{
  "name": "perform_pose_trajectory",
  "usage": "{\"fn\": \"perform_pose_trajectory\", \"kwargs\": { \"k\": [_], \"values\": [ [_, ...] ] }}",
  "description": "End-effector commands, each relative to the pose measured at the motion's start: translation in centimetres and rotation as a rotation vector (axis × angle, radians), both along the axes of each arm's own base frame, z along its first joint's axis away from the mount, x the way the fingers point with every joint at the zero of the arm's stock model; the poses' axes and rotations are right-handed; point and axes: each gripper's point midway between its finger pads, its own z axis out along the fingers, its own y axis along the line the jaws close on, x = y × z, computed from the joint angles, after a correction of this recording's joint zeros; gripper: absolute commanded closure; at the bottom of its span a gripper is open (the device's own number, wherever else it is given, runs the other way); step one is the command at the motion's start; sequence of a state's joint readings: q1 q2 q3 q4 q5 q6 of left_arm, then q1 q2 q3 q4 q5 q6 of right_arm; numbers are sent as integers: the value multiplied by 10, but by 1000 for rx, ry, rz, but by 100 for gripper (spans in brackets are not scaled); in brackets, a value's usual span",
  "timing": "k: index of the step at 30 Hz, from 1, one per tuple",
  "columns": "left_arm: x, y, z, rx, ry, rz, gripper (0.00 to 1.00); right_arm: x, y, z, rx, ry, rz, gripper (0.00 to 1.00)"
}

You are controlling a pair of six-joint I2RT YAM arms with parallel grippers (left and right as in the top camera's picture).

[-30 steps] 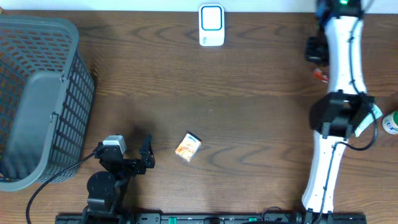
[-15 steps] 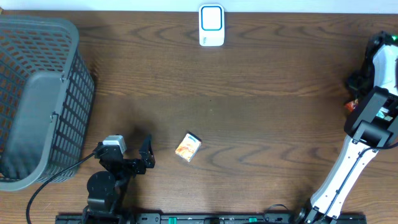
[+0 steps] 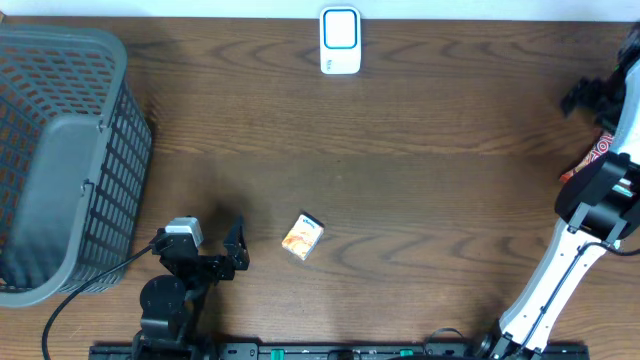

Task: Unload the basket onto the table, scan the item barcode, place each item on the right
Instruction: 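Carry the candy bar rightward and set it at the right table edge, then move the open right gripper leftward to the orange snack pack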

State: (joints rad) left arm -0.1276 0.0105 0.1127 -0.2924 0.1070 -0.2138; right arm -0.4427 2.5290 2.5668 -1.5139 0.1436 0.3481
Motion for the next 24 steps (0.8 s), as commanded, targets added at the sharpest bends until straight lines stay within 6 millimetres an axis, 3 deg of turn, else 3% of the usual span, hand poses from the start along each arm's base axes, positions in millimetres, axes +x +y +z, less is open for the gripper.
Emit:
{"fn": "perform_pose_trajectory", "kwargs": {
  "k": [1,6,10,16,24],
  "values": [
    [-2,-1,-12,-8,38,-7,2,34,51,70,136,-248,94,1],
    [-2,-1,-12,-8,38,-7,2,71,141,116,480,-491,256,1],
    [-2,-1,-12,-8,38,-7,2,83,200,136,671,-565,358,1],
    [-2,-2,-12,-8,38,-8,2,81,274,143,778,-541,484,1],
    [-2,-1,-12,-8,38,-7,2,58,402,137,748,-474,865,1]
  ]
}}
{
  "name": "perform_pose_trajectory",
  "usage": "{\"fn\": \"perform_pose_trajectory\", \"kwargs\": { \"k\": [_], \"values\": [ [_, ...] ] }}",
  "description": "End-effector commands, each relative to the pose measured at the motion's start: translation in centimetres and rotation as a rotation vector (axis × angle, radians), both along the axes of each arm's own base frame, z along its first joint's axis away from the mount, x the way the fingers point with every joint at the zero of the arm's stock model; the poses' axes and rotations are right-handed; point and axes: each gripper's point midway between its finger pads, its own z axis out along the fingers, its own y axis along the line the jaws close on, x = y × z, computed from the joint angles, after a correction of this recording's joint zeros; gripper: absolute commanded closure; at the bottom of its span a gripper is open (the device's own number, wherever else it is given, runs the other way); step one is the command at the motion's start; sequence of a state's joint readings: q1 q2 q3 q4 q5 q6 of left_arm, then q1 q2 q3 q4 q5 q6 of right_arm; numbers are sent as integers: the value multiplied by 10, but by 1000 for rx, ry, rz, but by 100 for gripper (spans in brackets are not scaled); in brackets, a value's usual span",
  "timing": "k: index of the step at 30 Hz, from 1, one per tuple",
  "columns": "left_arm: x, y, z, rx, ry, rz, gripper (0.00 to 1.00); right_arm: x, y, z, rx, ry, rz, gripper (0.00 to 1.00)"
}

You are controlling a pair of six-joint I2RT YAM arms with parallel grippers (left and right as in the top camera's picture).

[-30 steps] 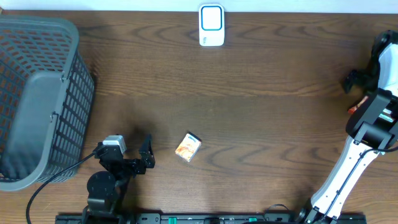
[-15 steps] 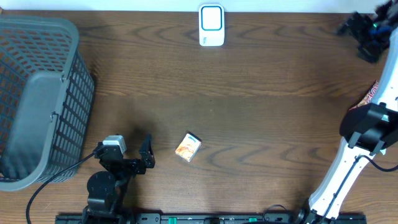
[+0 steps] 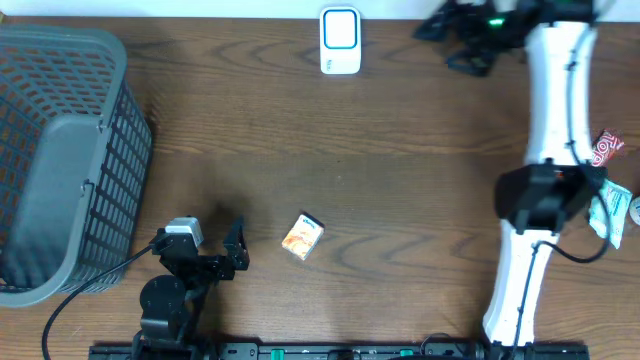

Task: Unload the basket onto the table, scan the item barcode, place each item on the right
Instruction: 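Move the open right gripper leftward to the orange snack pack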

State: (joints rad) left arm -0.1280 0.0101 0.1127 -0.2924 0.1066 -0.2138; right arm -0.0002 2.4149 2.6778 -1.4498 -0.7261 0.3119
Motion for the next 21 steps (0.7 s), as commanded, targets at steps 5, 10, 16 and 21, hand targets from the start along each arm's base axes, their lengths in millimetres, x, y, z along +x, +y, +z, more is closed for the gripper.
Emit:
{"fn": "perform_pose_trajectory", "kwargs": {
  "k": [5,10,16,21],
  "values": [
    [-2,-1,-12,-8,39,-7,2,-51,114,-16,-204,-66,324,1],
    [-2,-1,-12,-8,39,-8,2,-100,155,-38,-413,-7,438,1],
    [-2,-1,-12,-8,39,-7,2,-146,173,-60,-707,-16,584,1],
    [-2,-1,-12,-8,39,-7,2,-183,195,-88,-747,31,747,1]
  ]
}}
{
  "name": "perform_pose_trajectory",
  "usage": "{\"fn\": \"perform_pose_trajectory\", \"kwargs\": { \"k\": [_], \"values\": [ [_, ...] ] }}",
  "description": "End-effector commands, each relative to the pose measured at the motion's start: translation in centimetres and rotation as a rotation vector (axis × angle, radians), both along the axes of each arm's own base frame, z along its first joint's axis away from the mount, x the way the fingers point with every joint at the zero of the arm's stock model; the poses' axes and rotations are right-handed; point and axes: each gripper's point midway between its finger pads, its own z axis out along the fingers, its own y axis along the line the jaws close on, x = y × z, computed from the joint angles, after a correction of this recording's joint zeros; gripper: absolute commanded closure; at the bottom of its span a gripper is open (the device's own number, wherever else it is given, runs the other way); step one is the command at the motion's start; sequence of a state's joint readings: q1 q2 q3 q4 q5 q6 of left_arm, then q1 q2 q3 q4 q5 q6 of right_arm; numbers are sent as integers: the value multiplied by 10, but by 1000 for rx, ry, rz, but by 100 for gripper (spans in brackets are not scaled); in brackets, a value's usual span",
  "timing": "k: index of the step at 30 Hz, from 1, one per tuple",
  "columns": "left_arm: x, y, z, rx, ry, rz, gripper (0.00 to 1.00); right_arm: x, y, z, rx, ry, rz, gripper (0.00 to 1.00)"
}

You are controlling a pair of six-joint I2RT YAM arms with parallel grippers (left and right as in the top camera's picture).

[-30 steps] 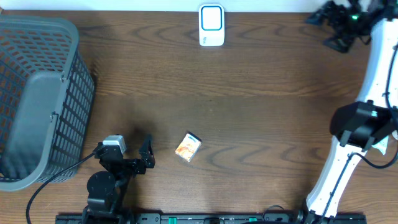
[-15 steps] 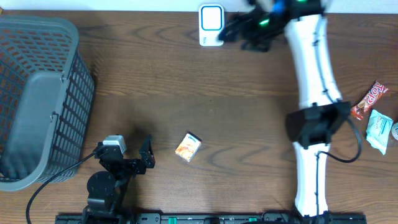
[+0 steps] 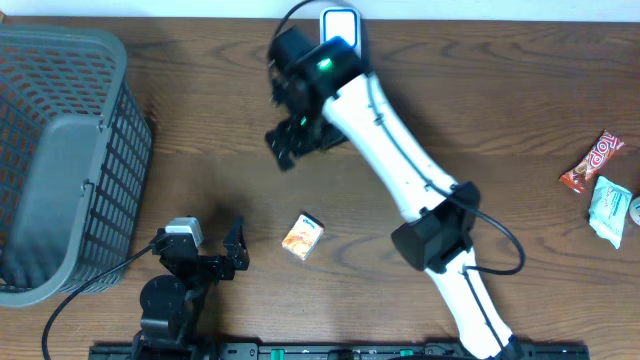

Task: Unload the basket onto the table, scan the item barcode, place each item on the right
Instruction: 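Move the open right gripper leftward to the orange snack pack, then lower the right gripper and grasp the orange snack pack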

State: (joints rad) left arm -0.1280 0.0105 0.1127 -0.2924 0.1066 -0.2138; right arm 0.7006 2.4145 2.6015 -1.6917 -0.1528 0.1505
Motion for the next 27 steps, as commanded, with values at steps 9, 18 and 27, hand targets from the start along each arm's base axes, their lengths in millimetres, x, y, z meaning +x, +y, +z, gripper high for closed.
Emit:
{"fn": "perform_pose_trajectory", "kwargs": {
  "k": [9,18,27],
  "values": [
    [-2,-1,-12,-8,38,-7,2,-61,-9,-71,-184,283,-175,27],
    [-2,-1,-12,-8,38,-7,2,-86,15,-88,-116,390,-194,99],
    [-2,-1,-12,-8,38,-7,2,-107,51,-90,-40,403,-150,99]
  ]
}}
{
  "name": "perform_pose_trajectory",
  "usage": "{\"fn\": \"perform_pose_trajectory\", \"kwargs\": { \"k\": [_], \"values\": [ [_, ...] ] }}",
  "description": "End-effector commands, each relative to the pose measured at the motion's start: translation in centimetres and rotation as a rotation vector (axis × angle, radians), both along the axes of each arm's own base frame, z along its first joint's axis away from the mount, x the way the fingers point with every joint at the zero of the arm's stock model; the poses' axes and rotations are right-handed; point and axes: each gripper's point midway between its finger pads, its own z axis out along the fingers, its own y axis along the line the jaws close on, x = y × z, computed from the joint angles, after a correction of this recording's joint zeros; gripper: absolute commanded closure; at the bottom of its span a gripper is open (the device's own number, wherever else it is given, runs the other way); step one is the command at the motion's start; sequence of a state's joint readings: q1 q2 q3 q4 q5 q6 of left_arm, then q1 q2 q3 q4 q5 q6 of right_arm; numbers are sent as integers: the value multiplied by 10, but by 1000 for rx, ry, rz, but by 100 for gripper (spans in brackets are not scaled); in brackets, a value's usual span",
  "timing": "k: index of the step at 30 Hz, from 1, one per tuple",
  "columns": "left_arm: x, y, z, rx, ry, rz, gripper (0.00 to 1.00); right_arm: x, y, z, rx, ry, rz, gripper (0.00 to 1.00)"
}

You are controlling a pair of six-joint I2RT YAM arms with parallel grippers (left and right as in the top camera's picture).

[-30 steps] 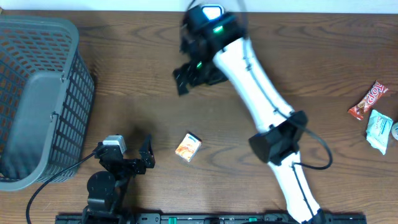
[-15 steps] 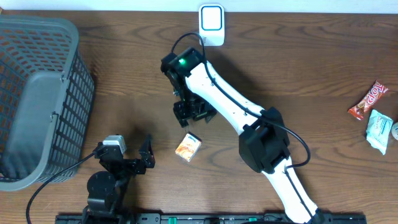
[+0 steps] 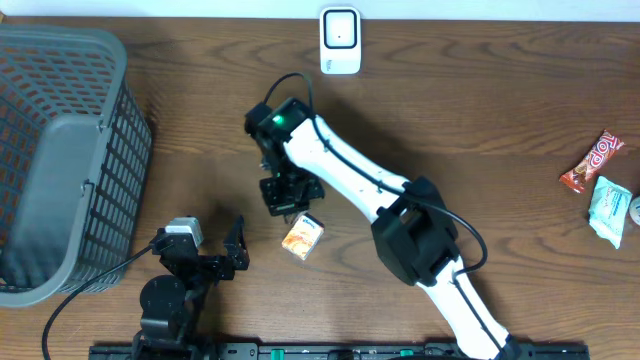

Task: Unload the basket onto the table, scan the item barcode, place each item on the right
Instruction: 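Lower the right gripper and grasp the orange snack pack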

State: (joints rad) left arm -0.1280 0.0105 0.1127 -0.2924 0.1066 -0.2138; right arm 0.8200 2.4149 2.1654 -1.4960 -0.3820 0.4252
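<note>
A small orange and white box (image 3: 302,237) lies flat on the brown table, left of centre near the front. My right arm reaches across the table, and my right gripper (image 3: 291,196) hangs just behind the box with its fingers spread and nothing between them. The white scanner (image 3: 340,41) with a blue-framed face stands at the far edge, in the middle. My left gripper (image 3: 237,248) rests open at the front left, a short way left of the box. The box's barcode cannot be made out.
A large grey mesh basket (image 3: 60,160) fills the left side. At the right edge lie a red snack wrapper (image 3: 597,161) and a pale green packet (image 3: 609,210). A black cable runs from the left arm's base (image 3: 165,300) toward the front edge.
My right gripper has moved from just below the scanner toward the front, and now sits right behind the small box. The box, the scanner and my left arm have not moved.
My right arm was folded at the far right edge. Then it stretched along the back right, near the scanner. Then it reached across to the left of centre below the scanner. Now its gripper is over the table just behind the box, which has stayed put.
</note>
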Motion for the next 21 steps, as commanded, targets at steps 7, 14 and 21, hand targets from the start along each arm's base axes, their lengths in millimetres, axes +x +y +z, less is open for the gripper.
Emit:
{"fn": "perform_pose_trajectory", "kwargs": {
  "k": [7,14,21],
  "values": [
    [-2,-1,-12,-8,38,-7,2,-25,31,-4,74,10,49,99],
    [-2,-1,-12,-8,38,-7,2,-37,34,-21,83,38,61,98],
    [-2,-1,-12,-8,38,-7,2,-46,17,-42,20,63,64,99]
  ]
}}
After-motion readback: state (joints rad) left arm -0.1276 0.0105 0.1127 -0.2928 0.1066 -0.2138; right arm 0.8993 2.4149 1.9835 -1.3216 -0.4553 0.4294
